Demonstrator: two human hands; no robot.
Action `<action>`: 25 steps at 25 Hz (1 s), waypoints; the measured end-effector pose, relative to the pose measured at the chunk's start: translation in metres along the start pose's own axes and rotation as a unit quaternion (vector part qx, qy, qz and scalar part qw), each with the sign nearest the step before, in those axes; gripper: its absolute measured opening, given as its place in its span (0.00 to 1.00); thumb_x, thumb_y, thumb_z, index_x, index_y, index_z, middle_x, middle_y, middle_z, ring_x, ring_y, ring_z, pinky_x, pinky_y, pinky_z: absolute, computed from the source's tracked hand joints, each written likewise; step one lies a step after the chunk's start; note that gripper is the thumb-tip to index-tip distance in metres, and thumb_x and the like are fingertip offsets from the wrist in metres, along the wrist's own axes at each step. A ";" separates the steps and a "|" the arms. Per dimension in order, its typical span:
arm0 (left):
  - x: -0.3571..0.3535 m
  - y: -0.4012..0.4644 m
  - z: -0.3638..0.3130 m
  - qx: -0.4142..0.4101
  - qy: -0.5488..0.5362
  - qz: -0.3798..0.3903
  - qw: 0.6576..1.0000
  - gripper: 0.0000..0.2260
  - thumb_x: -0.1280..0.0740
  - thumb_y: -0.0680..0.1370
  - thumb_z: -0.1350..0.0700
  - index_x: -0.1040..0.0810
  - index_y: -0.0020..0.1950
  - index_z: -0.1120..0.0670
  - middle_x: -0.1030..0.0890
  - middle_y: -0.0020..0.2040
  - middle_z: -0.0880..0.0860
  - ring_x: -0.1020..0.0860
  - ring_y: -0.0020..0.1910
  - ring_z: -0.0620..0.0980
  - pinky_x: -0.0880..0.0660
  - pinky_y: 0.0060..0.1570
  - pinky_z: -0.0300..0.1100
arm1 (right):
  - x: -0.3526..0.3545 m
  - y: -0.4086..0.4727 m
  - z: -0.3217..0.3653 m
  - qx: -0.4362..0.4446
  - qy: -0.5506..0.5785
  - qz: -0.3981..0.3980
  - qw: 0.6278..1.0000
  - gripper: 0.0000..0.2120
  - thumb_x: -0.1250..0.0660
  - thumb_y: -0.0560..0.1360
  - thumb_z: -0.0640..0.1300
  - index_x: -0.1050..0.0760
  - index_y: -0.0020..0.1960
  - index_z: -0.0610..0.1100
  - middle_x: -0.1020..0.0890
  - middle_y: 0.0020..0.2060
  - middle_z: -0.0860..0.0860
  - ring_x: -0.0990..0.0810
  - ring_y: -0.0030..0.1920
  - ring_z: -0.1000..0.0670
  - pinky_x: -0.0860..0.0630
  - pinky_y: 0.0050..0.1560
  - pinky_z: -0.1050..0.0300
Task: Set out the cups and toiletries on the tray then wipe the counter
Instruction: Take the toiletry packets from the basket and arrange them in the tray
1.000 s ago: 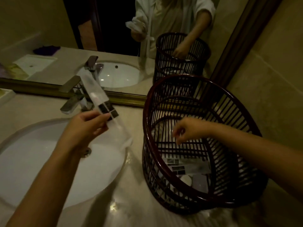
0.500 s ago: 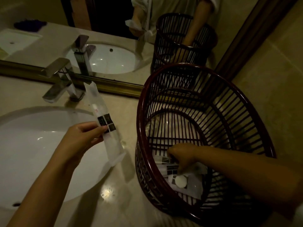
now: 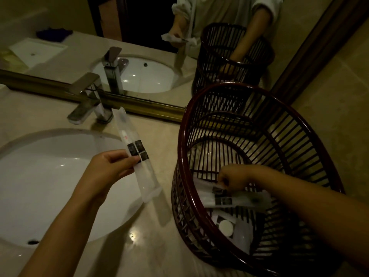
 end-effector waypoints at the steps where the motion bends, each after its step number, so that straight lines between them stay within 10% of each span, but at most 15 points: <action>1: 0.001 -0.002 -0.002 -0.005 0.000 -0.005 1.000 0.04 0.32 0.70 0.62 0.18 0.41 0.54 0.14 0.39 0.49 0.17 0.39 0.45 0.22 0.35 0.32 | 0.019 -0.013 -0.003 -0.002 0.018 -0.027 0.999 0.03 0.34 0.73 0.39 0.24 0.44 0.46 0.26 0.36 0.54 0.25 0.41 0.53 0.26 0.45 0.60; 4: 0.001 -0.007 -0.008 -0.016 -0.002 0.008 1.000 0.06 0.32 0.70 0.60 0.19 0.45 0.54 0.14 0.40 0.48 0.17 0.42 0.45 0.21 0.37 0.33 | 0.076 -0.073 -0.009 0.006 0.182 -0.165 0.969 0.05 0.32 0.72 0.40 0.22 0.40 0.49 0.21 0.33 0.55 0.23 0.35 0.58 0.25 0.35 0.66; 10: -0.015 -0.022 -0.019 -0.021 -0.028 0.034 0.999 0.08 0.34 0.73 0.63 0.19 0.50 0.57 0.14 0.44 0.51 0.17 0.46 0.49 0.20 0.39 0.37 | 0.110 -0.143 0.069 0.208 0.552 -0.301 0.749 0.06 0.30 0.62 0.40 0.21 0.29 0.50 0.18 0.27 0.56 0.20 0.30 0.59 0.23 0.31 0.66; 18: -0.019 -0.048 -0.049 -0.024 -0.161 0.136 0.977 0.08 0.31 0.71 0.56 0.16 0.47 0.55 0.15 0.48 0.54 0.17 0.50 0.51 0.21 0.41 0.40 | 0.094 -0.113 0.173 0.191 0.429 -0.380 0.797 0.06 0.31 0.70 0.33 0.21 0.45 0.42 0.21 0.26 0.53 0.22 0.31 0.57 0.21 0.36 0.66; 25: -0.022 -0.055 -0.040 -0.030 -0.128 0.036 0.991 0.08 0.31 0.71 0.59 0.19 0.50 0.54 0.14 0.44 0.50 0.17 0.46 0.48 0.20 0.38 0.38 | 0.085 -0.102 0.186 0.157 0.332 -0.474 0.800 0.07 0.28 0.69 0.38 0.23 0.40 0.49 0.20 0.33 0.53 0.21 0.35 0.57 0.22 0.39 0.65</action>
Point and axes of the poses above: each hand's wrist, its own y-axis towards the middle knuckle, its own x-axis out of the back of the hand, z = x × y, the point moved 4 cm from there along y, towards the middle knuckle
